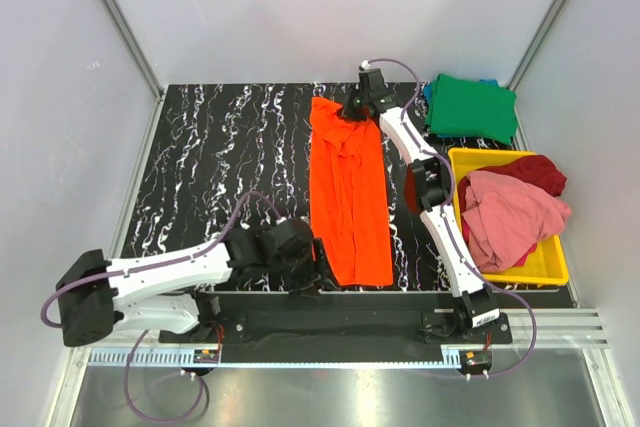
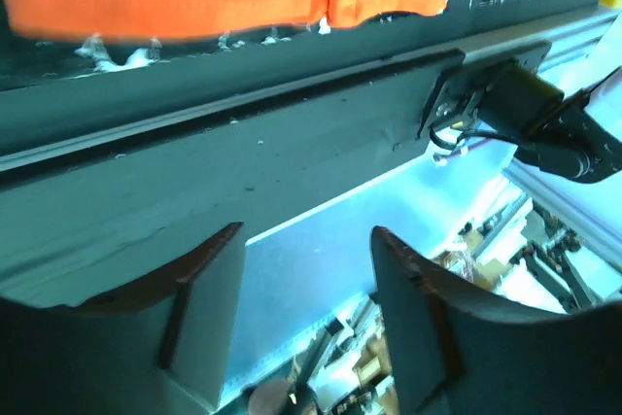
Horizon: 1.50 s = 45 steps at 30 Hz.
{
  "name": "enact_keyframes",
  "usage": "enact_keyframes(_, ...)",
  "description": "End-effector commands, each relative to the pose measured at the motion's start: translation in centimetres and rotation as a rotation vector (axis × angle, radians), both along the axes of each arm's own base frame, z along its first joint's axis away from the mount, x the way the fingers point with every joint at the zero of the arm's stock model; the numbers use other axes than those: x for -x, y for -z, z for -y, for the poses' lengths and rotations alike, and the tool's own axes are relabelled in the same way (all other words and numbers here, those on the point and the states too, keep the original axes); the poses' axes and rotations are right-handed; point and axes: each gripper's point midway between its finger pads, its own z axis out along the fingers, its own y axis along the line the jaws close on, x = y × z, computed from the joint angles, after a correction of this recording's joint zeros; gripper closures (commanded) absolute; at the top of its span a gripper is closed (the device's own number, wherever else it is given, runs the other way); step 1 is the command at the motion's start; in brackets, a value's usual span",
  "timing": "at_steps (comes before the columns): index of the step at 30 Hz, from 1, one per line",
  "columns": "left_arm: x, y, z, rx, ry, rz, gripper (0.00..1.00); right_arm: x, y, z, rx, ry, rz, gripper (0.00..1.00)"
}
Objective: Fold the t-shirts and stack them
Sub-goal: Fold the tshirt
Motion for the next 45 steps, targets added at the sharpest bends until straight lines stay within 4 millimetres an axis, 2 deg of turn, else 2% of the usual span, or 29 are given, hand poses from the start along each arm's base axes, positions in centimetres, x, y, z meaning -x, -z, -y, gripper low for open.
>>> enact_keyframes(1, -1.2, 0.6, -3.1, -0.134, -0.059, 0.085, 0.37, -2.9, -4.7, 0.8, 0.018, 0.078, 0.175, 0.9)
enact_keyframes(6, -4.5, -0.1, -3.6, -0.221, -0.086, 0.247, 0.34, -2.4, -9.6, -0.3, -0.036, 0.008, 0.237, 0.24)
enact_keyframes(7, -5.1, -0.2, -3.6, -0.236, -0.072, 0.281, 0.33, -2.3, -10.5, -0.4, -0.042, 0.002, 0.247, 0.19)
enact_keyframes(9, -6.6, -0.4, -3.6, -0.271, -0.088, 0.326, 0.31, -1.8, -13.4, -0.5, -0.054, -0.016, 0.283, 0.11)
enact_keyframes(12, -8.8, -0.1, -4.6, -0.317, -0.116, 0.352, 0.31, -0.9, -15.3, -0.3, -0.045, -0.04, 0.293, 0.04)
enact_keyframes(13, -9.5, -0.1, -4.9, -0.327, -0.115, 0.369, 0.31, -0.3, -17.7, -0.1, -0.044, -0.043, 0.32, 0.01)
enact_keyframes(14, -10.0, 0.1, -5.3, -0.34, -0.122, 0.376, 0.33, 0.1, -16.7, 0.5, -0.004, -0.043, 0.301, 0.0)
enact_keyframes(15, -10.9, 0.4, -6.1, -0.355, -0.131, 0.384, 0.34, 0.7, -19.0, 1.0, 0.007, -0.035, 0.33, 0.0)
enact_keyframes(17, -12.1, 0.7, -6.4, -0.357, -0.139, 0.403, 0.36, 1.4, -17.8, 2.2, 0.08, -0.027, 0.305, 0.0)
enact_keyframes(18, -12.3, 1.0, -6.3, -0.358, -0.127, 0.408, 0.36, 2.2, -20.1, 2.9, 0.089, -0.019, 0.332, 0.0)
enact_keyframes(20, -12.9, 1.8, -6.0, -0.37, -0.085, 0.423, 0.39, 3.8, -18.3, 4.0, 0.142, -0.016, 0.269, 0.0)
enact_keyframes(21, -13.0, 2.3, -6.1, -0.378, -0.078, 0.422, 0.42, 5.1, -20.7, 4.6, 0.139, -0.004, 0.287, 0.0)
enact_keyframes(22, -13.2, 2.6, -5.8, -0.372, -0.076, 0.426, 0.43, 6.1, -20.9, 5.0, 0.141, -0.001, 0.272, 0.0)
enact_keyframes(23, -13.1, 3.3, -5.6, -0.371, -0.067, 0.418, 0.43, 7.8, -18.1, 5.5, 0.154, 0.0, 0.194, 0.0)
enact_keyframes(24, -13.0, 3.8, -5.1, -0.338, -0.062, 0.419, 0.44, 10.3, -17.6, 6.3, 0.151, 0.006, 0.149, 0.01)
enact_keyframes(25, -13.0, 4.0, -4.8, -0.319, -0.061, 0.422, 0.44, 10.8, -20.2, 6.5, 0.135, 0.011, 0.194, 0.01)
enact_keyframes(26, -13.0, 4.3, -4.6, -0.302, -0.057, 0.425, 0.44, 13.0, -16.8, 7.1, 0.15, 0.012, 0.103, 0.01)
enact_keyframes(27, -12.8, 4.7, -4.5, -0.289, -0.052, 0.418, 0.44, 14.9, -18.8, 7.8, 0.132, 0.024, 0.122, 0.0)
enact_keyframes(28, -13.0, 4.7, -4.2, -0.277, -0.055, 0.427, 0.44, 17.5, -15.4, 8.5, 0.15, 0.022, 0.033, 0.01)
enact_keyframes(31, -12.9, 5.7, -4.2, -0.296, -0.041, 0.405, 0.45, 22.6, -15.8, 9.5, 0.089, 0.043, -0.011, 0.02)
enact_keyframes(32, -12.7, 6.3, -4.3, -0.311, -0.036, 0.391, 0.46, 25.5, -12.5, 10.2, 0.083, 0.062, -0.109, 0.02)
enact_keyframes(33, -12.3, 6.9, -4.5, -0.315, -0.032, 0.375, 0.48, 27.2, -13.8, 10.5, 0.052, 0.07, -0.086, 0.02)
enact_keyframes(35, -12.1, 7.4, -4.4, -0.3, -0.036, 0.365, 0.5, 30.6, -10.9, 11.5, 0.036, 0.1, -0.173, 0.03)
enact_keyframes(36, -11.5, 8.2, -4.7, -0.301, -0.028, 0.349, 0.51, 31.8, -11.5, 11.6, 0.014, 0.096, -0.159, 0.04)
enact_keyframes(38, -11.4, 8.6, -4.4, -0.27, -0.041, 0.348, 0.55, 34.5, -9.6, 11.7, -0.01, 0.081, -0.222, 0.05)
enact_keyframes(41, -10.7, 9.3, -4.3, -0.249, -0.043, 0.332, 0.72, 37.8, -8.5, 11.5, -0.061, 0.05, -0.278, 0.08)
enact_keyframes(42, -10.4, 9.5, -4.3, -0.245, -0.037, 0.321, 0.87, 38.7, -8.5, 11.4, -0.072, 0.037, -0.279, 0.08)
enact_keyframes(44, -9.8, 9.3, -4.4, -0.24, -0.053, 0.305, 1.0, 41.0, -6.4, 11.7, -0.073, 0.041, -0.34, 0.09)
enact_keyframes(45, -9.4, 9.6, -5.1, -0.266, -0.121, 0.262, 1.0, 41.9, -6.2, 11.8, -0.076, 0.035, -0.344, 0.09)
